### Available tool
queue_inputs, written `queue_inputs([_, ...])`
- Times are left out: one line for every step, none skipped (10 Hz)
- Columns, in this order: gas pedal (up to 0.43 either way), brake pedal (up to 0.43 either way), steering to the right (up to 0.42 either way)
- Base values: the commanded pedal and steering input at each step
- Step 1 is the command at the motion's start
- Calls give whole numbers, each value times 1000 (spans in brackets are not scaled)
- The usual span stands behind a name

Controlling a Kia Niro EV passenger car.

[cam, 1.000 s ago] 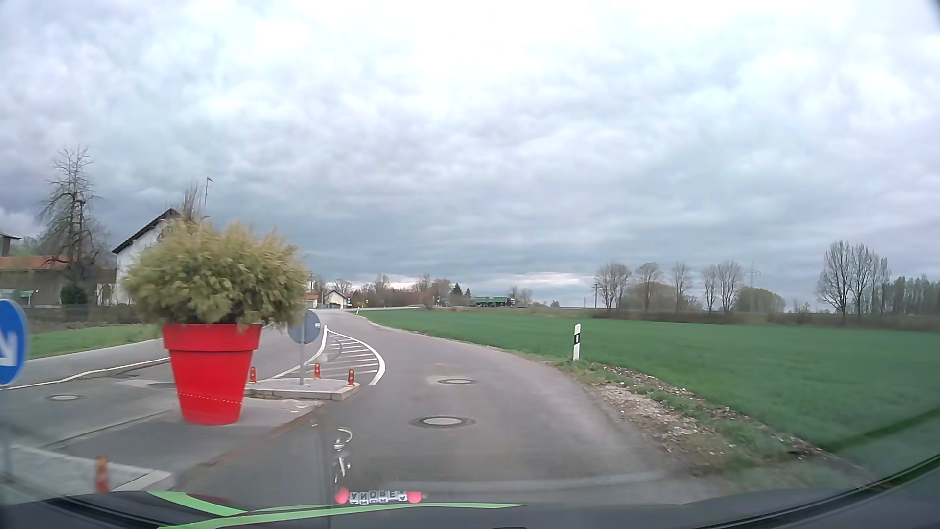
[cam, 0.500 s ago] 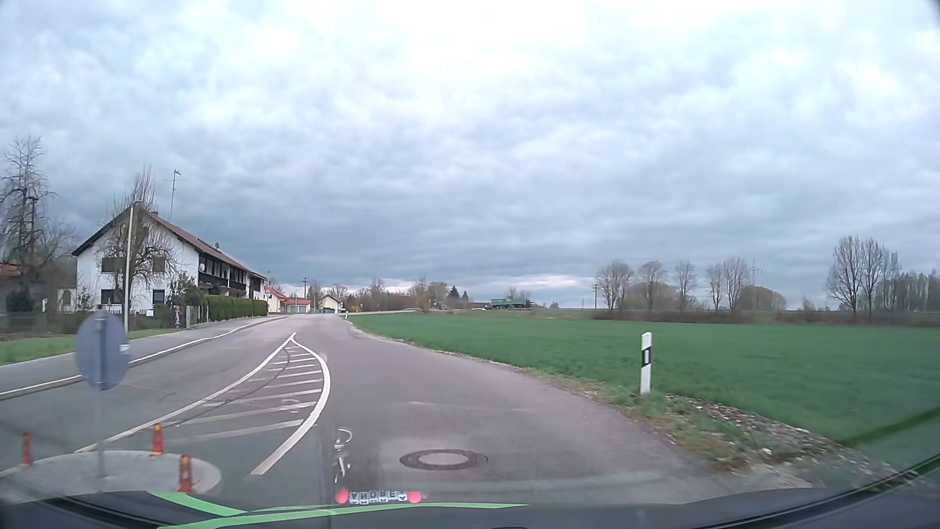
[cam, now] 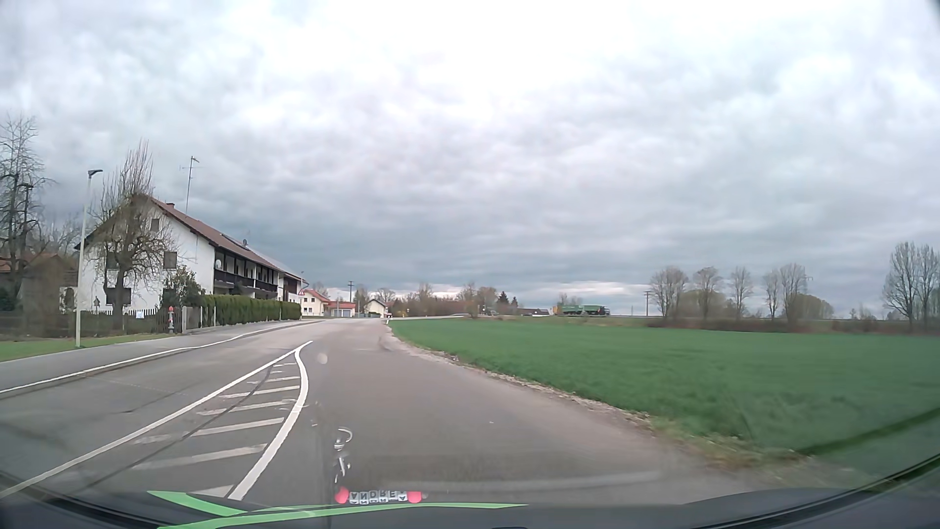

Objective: Follow the waypoints while adhering to traffic rules and regulations

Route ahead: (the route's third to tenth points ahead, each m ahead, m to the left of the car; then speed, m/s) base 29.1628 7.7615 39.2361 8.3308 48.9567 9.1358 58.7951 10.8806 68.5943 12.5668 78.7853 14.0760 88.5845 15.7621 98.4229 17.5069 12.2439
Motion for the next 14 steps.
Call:
queue_inputs([110,0,-83])
queue_inputs([110,0,-83])
queue_inputs([110,0,-82])
queue_inputs([118,0,-82])
queue_inputs([130,0,-80])
queue_inputs([138,0,-75])
queue_inputs([150,0,-69])
queue_inputs([157,0,-64])
queue_inputs([157,0,-57])
queue_inputs([157,0,-48])
queue_inputs([169,0,-41])
queue_inputs([169,0,-28])
queue_inputs([169,0,-7])
queue_inputs([169,0,3])
